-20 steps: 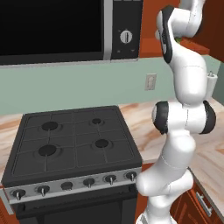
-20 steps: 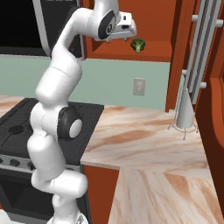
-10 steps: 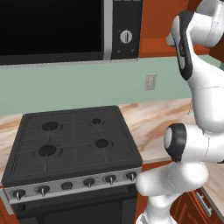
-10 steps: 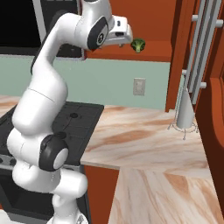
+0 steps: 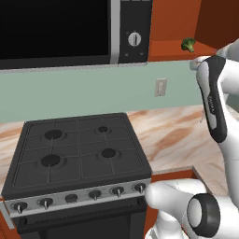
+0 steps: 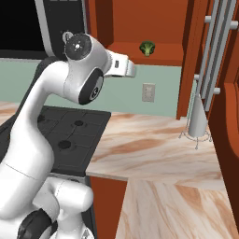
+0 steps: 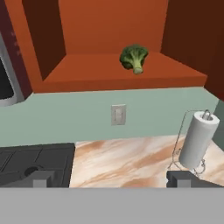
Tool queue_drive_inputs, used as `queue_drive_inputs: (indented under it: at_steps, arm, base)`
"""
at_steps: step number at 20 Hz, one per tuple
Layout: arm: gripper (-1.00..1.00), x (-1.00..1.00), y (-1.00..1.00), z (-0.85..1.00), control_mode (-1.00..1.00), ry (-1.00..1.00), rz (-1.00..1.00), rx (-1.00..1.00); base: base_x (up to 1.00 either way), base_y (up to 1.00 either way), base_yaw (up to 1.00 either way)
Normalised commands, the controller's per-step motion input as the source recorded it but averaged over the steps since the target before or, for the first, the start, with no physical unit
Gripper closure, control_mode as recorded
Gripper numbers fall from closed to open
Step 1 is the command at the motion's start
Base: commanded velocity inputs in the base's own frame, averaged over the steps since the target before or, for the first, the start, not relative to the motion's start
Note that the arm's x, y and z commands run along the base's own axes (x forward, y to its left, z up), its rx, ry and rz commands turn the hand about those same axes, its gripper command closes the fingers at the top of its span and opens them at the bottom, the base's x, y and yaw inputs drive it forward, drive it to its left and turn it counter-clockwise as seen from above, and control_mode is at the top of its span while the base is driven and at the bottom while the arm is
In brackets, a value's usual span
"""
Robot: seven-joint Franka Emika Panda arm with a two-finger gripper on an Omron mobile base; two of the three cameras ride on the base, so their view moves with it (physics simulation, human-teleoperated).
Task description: Pick the broccoli from the counter and place it in the cabinet. Then close the cabinet.
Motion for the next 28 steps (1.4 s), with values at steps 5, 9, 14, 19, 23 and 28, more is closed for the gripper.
queue_drive_inputs:
  at_steps: [5,9,14,19,23,28]
  arm:
    - [-1.00,-1.00,0.00,-0.40,-1.00,0.00,-0.05,0.08]
    - [-1.00,-1.00,-0.04,-0.44,-1.00,0.00,0.00,0.09]
    - [-1.00,-1.00,-0.37,-0.26,-1.00,0.00,0.00,0.31]
    - [-1.00,-1.00,-0.27,-0.05,-1.00,0.00,-0.16,0.39]
    - [-1.00,-0.95,-0.28,0.00,-1.00,0.10,-0.48,0.34]
    - [-1.00,-0.71,-0.38,0.00,-1.00,0.12,-0.39,0.35]
  base:
    - [0.00,0.00,0.00]
    - [0.00,0.00,0.00]
    - [0.00,0.00,0.00]
    - [0.00,0.00,0.00]
    - [0.00,0.00,0.00]
    - [0.00,0.00,0.00]
